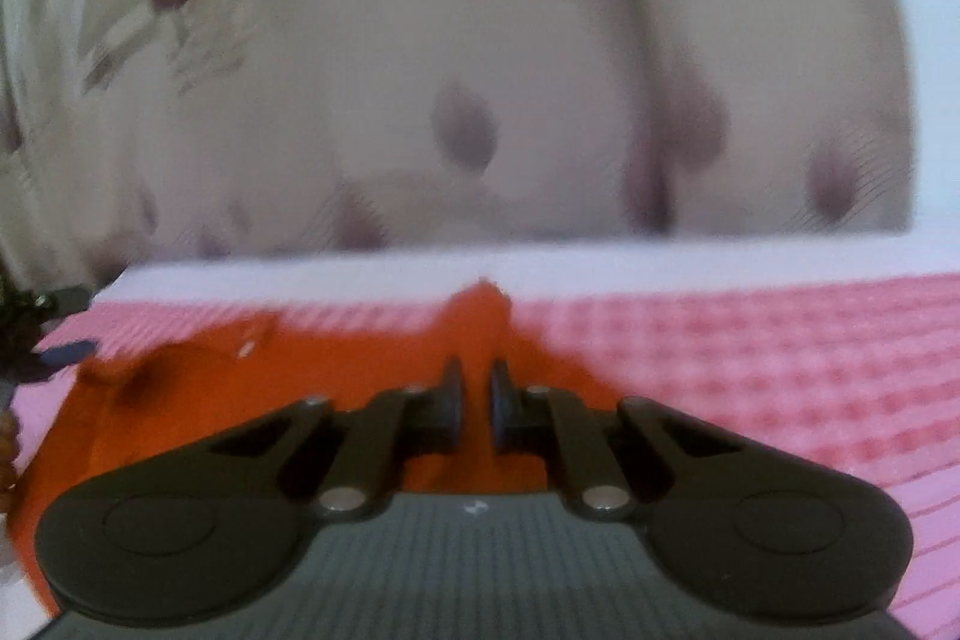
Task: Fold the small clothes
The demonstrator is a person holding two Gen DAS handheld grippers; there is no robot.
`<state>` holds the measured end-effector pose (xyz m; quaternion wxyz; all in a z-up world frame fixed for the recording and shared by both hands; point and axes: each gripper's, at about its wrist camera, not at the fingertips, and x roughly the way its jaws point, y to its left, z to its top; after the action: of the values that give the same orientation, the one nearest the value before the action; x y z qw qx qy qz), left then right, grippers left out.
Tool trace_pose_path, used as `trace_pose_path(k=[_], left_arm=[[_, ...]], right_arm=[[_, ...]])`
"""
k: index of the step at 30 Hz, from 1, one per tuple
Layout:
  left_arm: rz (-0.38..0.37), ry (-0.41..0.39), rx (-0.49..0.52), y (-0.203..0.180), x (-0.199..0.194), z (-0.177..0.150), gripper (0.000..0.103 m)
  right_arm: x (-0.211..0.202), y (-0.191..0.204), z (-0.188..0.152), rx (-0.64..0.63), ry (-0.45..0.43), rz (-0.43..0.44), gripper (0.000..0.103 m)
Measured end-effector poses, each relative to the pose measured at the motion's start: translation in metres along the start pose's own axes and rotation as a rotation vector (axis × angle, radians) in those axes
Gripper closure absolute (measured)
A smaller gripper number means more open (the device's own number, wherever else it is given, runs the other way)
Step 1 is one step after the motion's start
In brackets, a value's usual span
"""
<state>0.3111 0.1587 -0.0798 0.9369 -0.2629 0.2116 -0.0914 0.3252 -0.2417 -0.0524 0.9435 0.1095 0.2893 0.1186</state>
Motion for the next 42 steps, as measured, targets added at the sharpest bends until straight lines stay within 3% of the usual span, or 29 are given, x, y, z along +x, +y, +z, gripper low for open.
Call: trace_pose_path(k=[5,7,9,11,16,20,23,25,26,28,30,31,33,35,37,39,40,42], left_arm=[[0.035,-0.014,-0.001,0.009,-0.01,-0.014,0.0],[0.044,-0.033,0.005,0.009,-0.016,-0.016,0.001],[-0.016,-0.024,-0.018,0.01,-0.026,-0.02,0.001],[-0.081,0.023,-0.005,0.004,-0.031,-0.021,0.001],[-0.196,0.298,0.179,-0.041,-0.015,-0.04,0.001],[-0.166,0.372,0.228,-0.059,0.023,-0.042,0.001],[-0.092,0.269,0.19,-0.057,0.039,-0.022,0.002],[0.066,0.057,0.154,-0.052,0.026,-0.005,0.0],[0.133,-0.006,0.11,-0.045,0.02,0.001,0.001],[0.173,-0.024,-0.003,-0.023,0.011,0.01,0.001],[0.244,-0.044,-0.01,-0.011,-0.002,0.009,0.001],[0.258,-0.053,0.003,-0.008,-0.011,0.007,0.003],[0.174,-0.039,-0.001,-0.004,-0.033,0.003,0.005],[0.061,0.025,0.085,-0.016,-0.046,-0.005,0.005],[-0.058,0.153,0.199,-0.038,-0.049,-0.019,0.005],[-0.186,0.277,0.25,-0.058,-0.044,-0.033,0.004],[-0.213,0.316,0.287,-0.069,-0.038,-0.039,0.002],[-0.183,0.339,0.357,-0.083,-0.02,-0.046,0.002]], right_arm=[[0.015,-0.011,-0.006,0.01,0.05,0.003,0.094],[0.026,-0.015,-0.014,0.026,0.079,-0.034,0.093],[0.03,-0.023,-0.022,0.077,0.083,-0.043,0.091],[0.025,-0.023,-0.024,0.085,0.063,-0.032,0.091],[0.023,-0.03,-0.028,0.125,0.057,-0.001,0.085],[0.023,-0.025,-0.029,0.108,0.049,-0.008,0.08],[0.024,-0.022,-0.03,0.081,0.047,-0.016,0.078],[0.024,-0.023,-0.03,0.086,0.049,-0.014,0.077],[0.024,-0.024,-0.03,0.093,0.049,-0.012,0.076],[0.024,-0.026,-0.03,0.101,0.049,-0.006,0.074],[0.024,-0.026,-0.03,0.104,0.05,0.001,0.067],[0.024,-0.026,-0.029,0.104,0.048,0.001,0.058],[0.021,-0.026,-0.029,0.105,0.028,-0.003,0.037],[0.019,-0.027,-0.03,0.109,0.011,0.001,0.034],[0.019,-0.027,-0.029,0.115,0.011,0.002,0.034],[0.02,-0.027,-0.029,0.114,0.017,0.0,0.034],[0.02,-0.026,-0.029,0.111,0.018,-0.002,0.034],[0.02,-0.025,-0.029,0.104,0.02,-0.005,0.033]])
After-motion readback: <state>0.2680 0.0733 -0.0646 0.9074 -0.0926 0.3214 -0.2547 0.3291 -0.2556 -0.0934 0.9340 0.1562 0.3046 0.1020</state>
